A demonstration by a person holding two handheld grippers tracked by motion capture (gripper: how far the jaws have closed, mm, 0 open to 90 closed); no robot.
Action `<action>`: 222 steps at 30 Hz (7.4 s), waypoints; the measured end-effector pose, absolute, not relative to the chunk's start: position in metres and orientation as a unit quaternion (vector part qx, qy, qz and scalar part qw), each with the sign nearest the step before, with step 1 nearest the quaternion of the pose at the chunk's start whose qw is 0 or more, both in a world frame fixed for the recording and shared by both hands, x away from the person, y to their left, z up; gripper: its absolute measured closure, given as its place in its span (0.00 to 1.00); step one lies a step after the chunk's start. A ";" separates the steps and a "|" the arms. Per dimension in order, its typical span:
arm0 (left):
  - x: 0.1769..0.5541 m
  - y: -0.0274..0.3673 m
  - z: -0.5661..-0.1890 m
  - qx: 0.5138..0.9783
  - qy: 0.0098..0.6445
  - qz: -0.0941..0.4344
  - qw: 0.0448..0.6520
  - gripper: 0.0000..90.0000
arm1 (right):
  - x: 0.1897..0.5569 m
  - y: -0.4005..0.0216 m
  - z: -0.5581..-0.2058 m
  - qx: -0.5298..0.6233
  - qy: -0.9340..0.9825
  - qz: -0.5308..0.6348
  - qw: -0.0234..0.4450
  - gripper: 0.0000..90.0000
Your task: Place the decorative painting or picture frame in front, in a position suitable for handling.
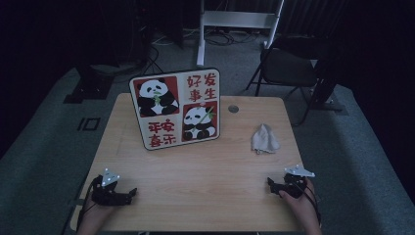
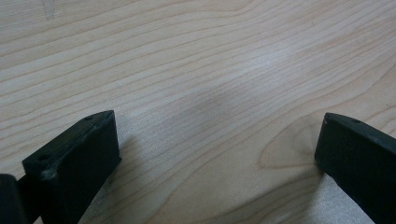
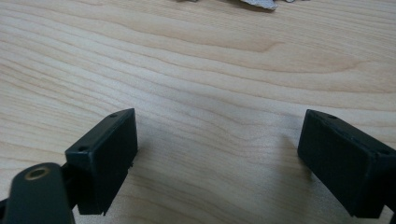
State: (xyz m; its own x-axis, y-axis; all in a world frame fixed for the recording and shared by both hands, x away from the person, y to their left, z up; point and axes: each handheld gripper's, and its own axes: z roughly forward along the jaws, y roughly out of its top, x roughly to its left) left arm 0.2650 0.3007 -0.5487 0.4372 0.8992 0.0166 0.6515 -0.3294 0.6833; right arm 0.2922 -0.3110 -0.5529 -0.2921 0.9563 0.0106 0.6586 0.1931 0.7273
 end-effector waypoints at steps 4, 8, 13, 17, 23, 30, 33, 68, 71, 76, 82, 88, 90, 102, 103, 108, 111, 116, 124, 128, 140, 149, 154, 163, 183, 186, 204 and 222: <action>0.266 0.302 -0.548 0.796 0.483 0.198 0.307 0.01 | 0.292 -0.311 -0.553 0.548 0.737 0.321 0.232 0.13; 0.269 0.304 -0.547 0.800 0.482 0.193 0.303 0.01 | 0.292 -0.311 -0.553 0.548 0.737 0.321 0.232 0.13; 0.275 0.308 -0.545 0.799 0.480 0.183 0.312 0.01 | 0.292 -0.311 -0.553 0.548 0.737 0.321 0.232 0.13; 0.280 0.309 -0.543 0.800 0.477 0.183 0.314 0.01 | 0.292 -0.311 -0.553 0.548 0.737 0.321 0.232 0.13; 0.290 0.317 -0.541 0.800 0.479 0.186 0.310 0.01 | 0.292 -0.311 -0.553 0.548 0.737 0.321 0.232 0.13; 0.303 0.325 -0.537 0.796 0.479 0.181 0.323 0.01 | 0.292 -0.311 -0.553 0.548 0.737 0.321 0.231 0.13; 0.310 0.326 -0.533 0.792 0.480 0.177 0.334 0.01 | 0.292 -0.311 -0.553 0.548 0.737 0.321 0.231 0.13; 0.392 0.307 -0.466 0.780 0.436 0.204 0.400 0.04 | 0.292 -0.311 -0.553 0.548 0.737 0.321 0.232 0.13; 0.395 0.306 -0.462 0.778 0.434 0.210 0.402 0.04 | 0.292 -0.311 -0.553 0.548 0.737 0.321 0.232 0.13; 0.403 0.298 -0.454 0.781 0.424 0.212 0.406 0.04 | 0.292 -0.311 -0.553 0.548 0.737 0.321 0.232 0.13; 0.415 0.290 -0.442 0.777 0.405 0.217 0.429 0.06 | 0.292 -0.311 -0.553 0.548 0.737 0.321 0.232 0.13; 0.433 0.288 -0.433 0.773 0.401 0.224 0.438 0.07 | 0.292 -0.311 -0.553 0.548 0.737 0.321 0.232 0.13; 0.438 0.287 -0.431 0.777 0.394 0.224 0.437 0.13 | 0.292 -0.311 -0.553 0.548 0.737 0.321 0.232 0.13; 0.451 0.281 -0.443 0.778 0.374 0.191 0.466 0.45 | 0.292 -0.311 -0.553 0.548 0.737 0.321 0.232 0.13; 0.451 0.281 -0.445 0.777 0.371 0.190 0.472 0.52 | 0.292 -0.311 -0.553 0.548 0.737 0.321 0.232 0.13; 0.450 0.287 -0.447 0.771 0.382 0.166 0.482 0.60 | 0.292 -0.311 -0.553 0.548 0.737 0.321 0.232 0.13; 0.447 0.289 -0.447 0.771 0.383 0.164 0.482 0.64 | 0.292 -0.311 -0.553 0.548 0.737 0.321 0.232 0.13; 0.437 0.290 -0.447 0.775 0.374 0.157 0.484 0.70 | 0.292 -0.311 -0.553 0.548 0.737 0.321 0.232 0.13; 0.417 0.288 -0.449 0.772 0.362 0.145 0.501 0.79 | 0.292 -0.311 -0.553 0.548 0.737 0.321 0.232 0.13; 0.406 0.285 -0.453 0.763 0.362 0.140 0.517 0.82 | 0.292 -0.311 -0.553 0.548 0.737 0.321 0.232 0.13; 0.389 0.270 -0.456 0.740 0.390 0.128 0.533 0.87 | 0.292 -0.311 -0.553 0.547 0.737 0.321 0.232 0.13; 0.371 0.255 -0.455 0.734 0.401 0.147 0.528 0.88 | 0.292 -0.311 -0.553 0.548 0.737 0.322 0.231 0.13; 0.365 0.251 -0.459 0.729 0.393 0.148 0.541 0.88 | 0.292 -0.311 -0.553 0.548 0.737 0.322 0.231 0.13; 0.353 0.240 -0.458 0.728 0.393 0.159 0.538 0.88 | 0.292 -0.311 -0.553 0.547 0.737 0.321 0.231 0.13; 0.331 0.226 -0.460 0.717 0.405 0.143 0.549 0.88 | 0.292 -0.311 -0.553 0.548 0.737 0.321 0.231 0.13; 0.329 0.225 -0.460 0.718 0.404 0.148 0.548 0.88 | 0.292 -0.311 -0.553 0.547 0.738 0.321 0.231 0.13; 0.292 0.198 -0.459 0.730 0.383 0.147 0.546 0.88 | 0.292 -0.311 -0.553 0.548 0.737 0.321 0.231 0.13; 0.265 0.185 -0.461 0.730 0.380 0.129 0.553 0.88 | 0.292 -0.311 -0.553 0.547 0.737 0.322 0.232 0.13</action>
State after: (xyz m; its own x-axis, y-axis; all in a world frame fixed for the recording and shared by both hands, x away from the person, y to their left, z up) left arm 0.2651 0.1849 -0.4611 0.6787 0.6969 -0.2317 0.4121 -0.1002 0.9056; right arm 0.2921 -0.3109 -0.5528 -0.2940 0.9557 0.0100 0.6575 0.1947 0.7279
